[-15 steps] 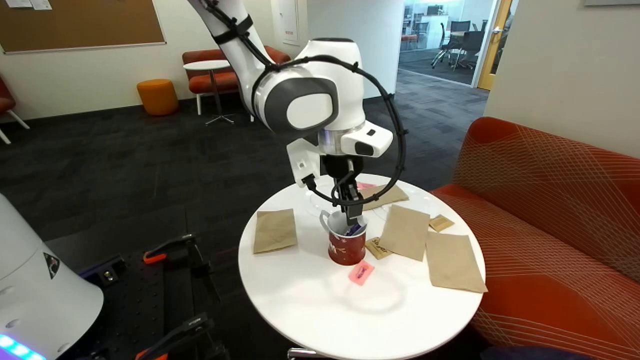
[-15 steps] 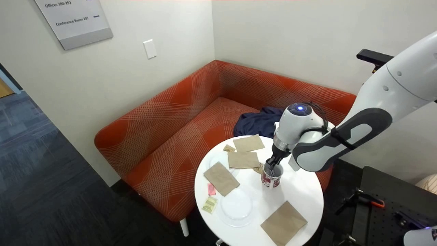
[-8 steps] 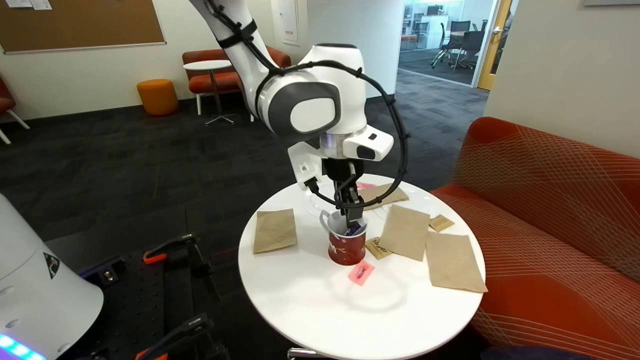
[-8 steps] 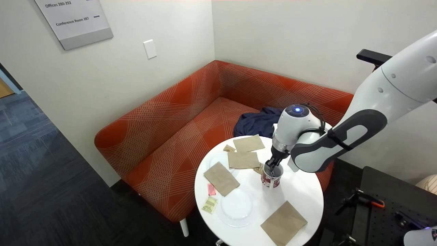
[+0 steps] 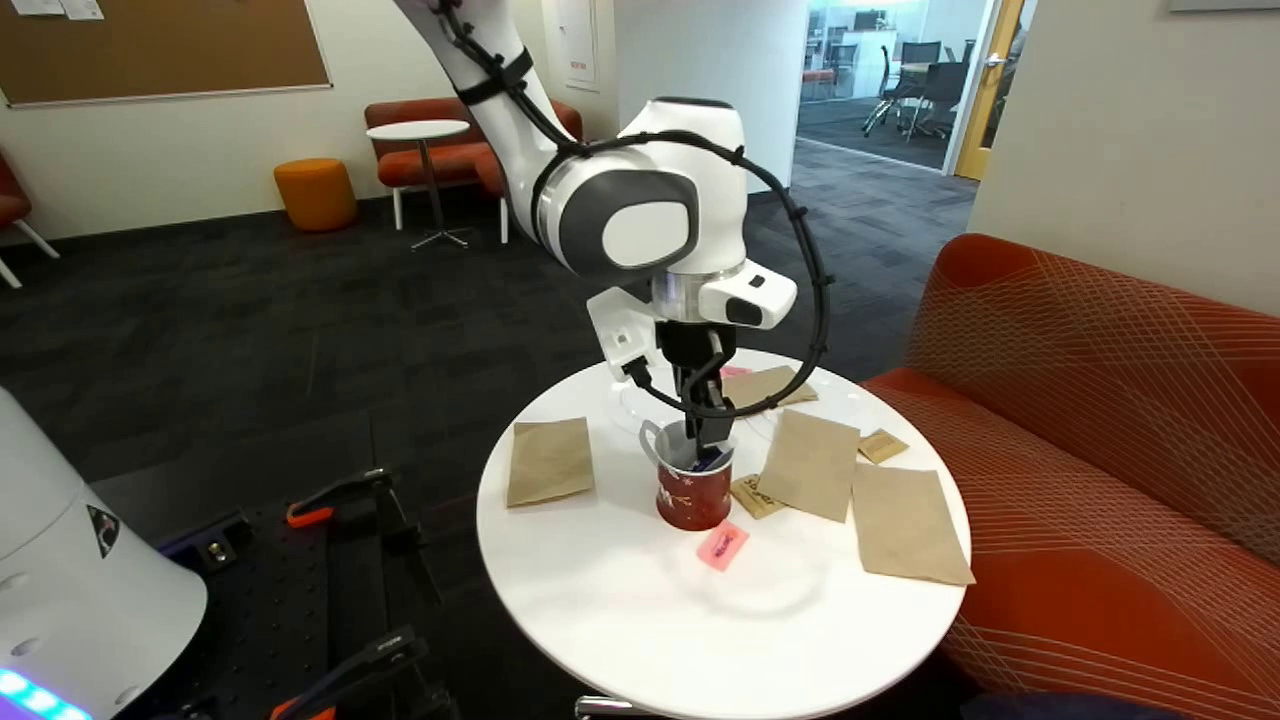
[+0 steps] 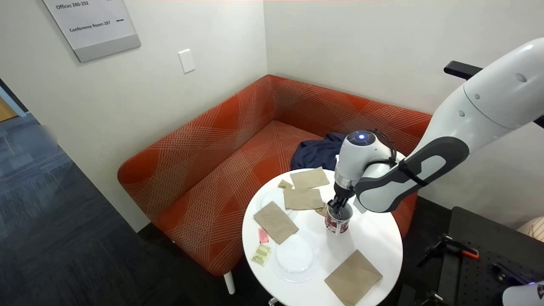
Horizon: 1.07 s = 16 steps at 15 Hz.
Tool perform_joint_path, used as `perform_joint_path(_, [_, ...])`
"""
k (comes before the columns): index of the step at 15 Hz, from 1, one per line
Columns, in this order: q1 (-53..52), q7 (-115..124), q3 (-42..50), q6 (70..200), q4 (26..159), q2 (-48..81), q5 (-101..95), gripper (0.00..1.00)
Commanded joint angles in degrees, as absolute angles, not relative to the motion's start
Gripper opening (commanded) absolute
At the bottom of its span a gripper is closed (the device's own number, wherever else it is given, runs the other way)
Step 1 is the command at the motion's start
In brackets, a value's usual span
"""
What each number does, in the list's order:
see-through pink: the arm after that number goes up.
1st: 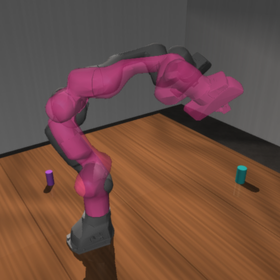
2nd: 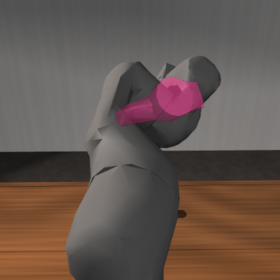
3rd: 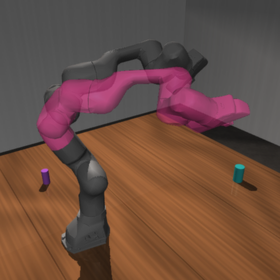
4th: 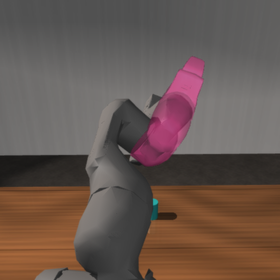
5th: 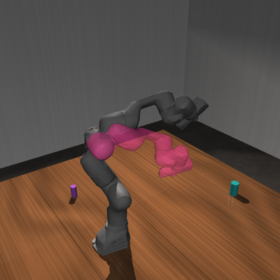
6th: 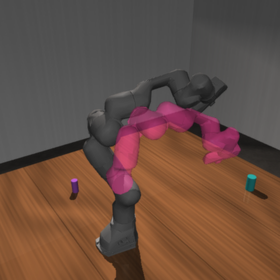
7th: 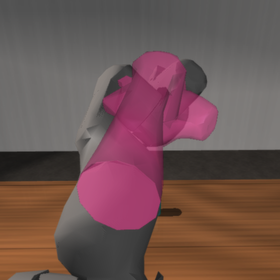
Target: Move the maroon cup to the middle of the table, then put the marker in the cup, then put the marker on the right side of the marker
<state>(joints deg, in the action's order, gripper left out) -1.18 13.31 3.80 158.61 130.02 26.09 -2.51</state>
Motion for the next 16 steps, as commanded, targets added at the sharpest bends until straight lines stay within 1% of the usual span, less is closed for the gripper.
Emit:
perform_joint_path(1, [-0.40, 10.66, 3.35, 155.62, 127.09, 27.77, -0.93, 0.36])
perform_joint_path(3, [-0.43, 10.69, 3.44, 155.45, 126.75, 28.25, -1.04, 0.34])
perform_joint_path(4, [-0.45, 10.73, 3.51, 155.36, 126.49, 28.58, -1.10, 0.30])
perform_joint_path(5, [-0.52, 10.80, 3.62, 155.36, 126.38, 28.81, -1.22, 0.17])
perform_joint_path(6, [-0.67, 10.90, 3.81, 155.31, 126.41, 28.84, -1.43, 0.05])
perform_joint_path(7, [-0.82, 11.03, 3.99, 155.34, 126.51, 28.82, -1.59, 0.01])
perform_joint_path(9, [-1.34, 11.45, 4.48, 155.47, 127.25, 28.01, -2.13, 0.05])
perform_joint_path(16, [-4.45, 13.51, 7.30, 159.99, 134.59, 20.69, -5.83, 0.05])
